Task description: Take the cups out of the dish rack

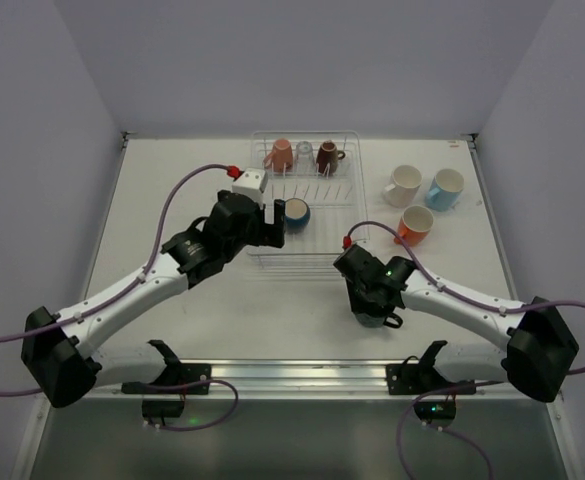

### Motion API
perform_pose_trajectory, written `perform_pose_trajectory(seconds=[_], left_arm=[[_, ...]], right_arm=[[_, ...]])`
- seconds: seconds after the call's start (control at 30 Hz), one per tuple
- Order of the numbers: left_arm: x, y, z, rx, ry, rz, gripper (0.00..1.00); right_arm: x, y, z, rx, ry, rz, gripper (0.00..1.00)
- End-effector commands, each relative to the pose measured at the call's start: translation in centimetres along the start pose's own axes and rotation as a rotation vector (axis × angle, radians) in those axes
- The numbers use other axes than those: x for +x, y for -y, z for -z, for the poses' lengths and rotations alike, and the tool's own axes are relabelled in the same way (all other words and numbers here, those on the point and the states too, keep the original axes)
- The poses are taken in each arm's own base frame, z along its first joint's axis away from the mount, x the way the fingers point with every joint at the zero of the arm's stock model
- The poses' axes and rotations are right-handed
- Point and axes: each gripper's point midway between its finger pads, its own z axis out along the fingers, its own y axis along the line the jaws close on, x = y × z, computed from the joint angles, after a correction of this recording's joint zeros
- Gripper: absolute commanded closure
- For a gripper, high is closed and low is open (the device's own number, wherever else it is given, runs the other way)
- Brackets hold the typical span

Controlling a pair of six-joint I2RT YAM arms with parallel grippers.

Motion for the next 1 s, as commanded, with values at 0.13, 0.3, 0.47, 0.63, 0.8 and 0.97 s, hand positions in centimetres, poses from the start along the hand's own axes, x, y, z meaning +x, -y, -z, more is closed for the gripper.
perform_pose_trajectory(seconds=[0.13,0.3,0.47,0.63,0.8,0.97], left_arm=[[-1.0,1.1,-3.9,-0.032,0.0,-0.041,0.0],[-1.3,1.8,-6.5,-0.047,0.004,-0.049,0.0],[-0.7,2.0,-9.6,-0.094,-0.005,-0.045,0.0],[0.2,0.8,-12.3,-0.207,0.003,-0.002,0.0],[0.4,0.6,-14.6,-0.282,0.006,0.04,0.0],[1.3,1.3,-17.3,-0.287,-0.013,0.044,0.0]], right_arm=[[-2.4,-0.5,-1.4,0.034,0.104,-0.042,0.84],[-3.3,-0.5,-0.2,0.004,0.165,-0.047,0.38],[-4.5,-1.3,3.4,-0.126,0.262,-0.052,0.08],[-4.9,-2.2,6.4,-0.269,0.348,-0.05,0.01],[-5.0,-2.3,7.0,-0.306,0.385,-0.049,0.01],[-4.7,-3.2,7.0,-0.354,0.379,-0.033,0.01]])
